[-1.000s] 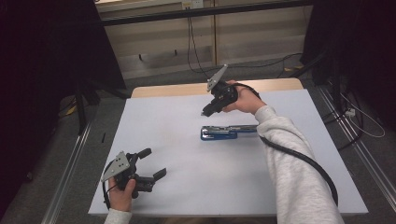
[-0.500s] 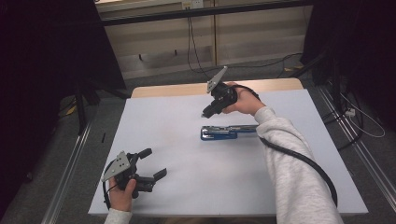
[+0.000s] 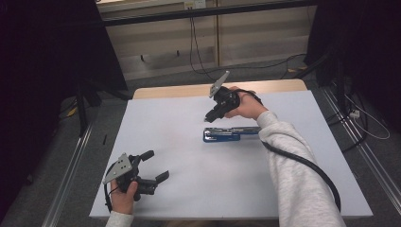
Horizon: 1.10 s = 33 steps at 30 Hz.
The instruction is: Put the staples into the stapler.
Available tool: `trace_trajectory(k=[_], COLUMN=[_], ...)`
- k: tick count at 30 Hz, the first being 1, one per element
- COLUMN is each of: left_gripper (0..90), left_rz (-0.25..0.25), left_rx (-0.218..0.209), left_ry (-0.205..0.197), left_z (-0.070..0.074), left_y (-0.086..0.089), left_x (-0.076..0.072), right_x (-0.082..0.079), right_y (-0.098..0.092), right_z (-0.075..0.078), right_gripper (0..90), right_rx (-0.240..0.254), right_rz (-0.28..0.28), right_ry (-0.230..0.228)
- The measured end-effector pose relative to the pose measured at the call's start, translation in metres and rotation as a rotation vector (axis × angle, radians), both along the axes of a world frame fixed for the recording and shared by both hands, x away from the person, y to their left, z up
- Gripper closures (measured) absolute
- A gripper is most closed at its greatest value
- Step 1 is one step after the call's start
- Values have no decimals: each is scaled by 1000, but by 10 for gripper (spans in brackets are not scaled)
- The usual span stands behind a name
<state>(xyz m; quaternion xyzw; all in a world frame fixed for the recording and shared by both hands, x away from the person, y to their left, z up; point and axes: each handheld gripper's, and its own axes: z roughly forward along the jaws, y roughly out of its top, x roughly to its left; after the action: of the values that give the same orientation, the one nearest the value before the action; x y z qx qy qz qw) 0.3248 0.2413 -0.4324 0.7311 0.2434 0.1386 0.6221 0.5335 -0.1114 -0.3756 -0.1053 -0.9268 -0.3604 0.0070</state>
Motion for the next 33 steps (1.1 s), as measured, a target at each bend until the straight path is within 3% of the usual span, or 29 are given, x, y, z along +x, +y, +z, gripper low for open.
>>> trace_trajectory(k=[33], left_gripper=[27], left_rz=[-1], left_rx=[-6], left_ry=[2], left_z=[0], left_y=[-1], left_x=[0], right_x=[-4], right_y=[-1], right_z=[-30], right_gripper=[784], right_rx=[-19], right_rz=[6], right_ry=[21])
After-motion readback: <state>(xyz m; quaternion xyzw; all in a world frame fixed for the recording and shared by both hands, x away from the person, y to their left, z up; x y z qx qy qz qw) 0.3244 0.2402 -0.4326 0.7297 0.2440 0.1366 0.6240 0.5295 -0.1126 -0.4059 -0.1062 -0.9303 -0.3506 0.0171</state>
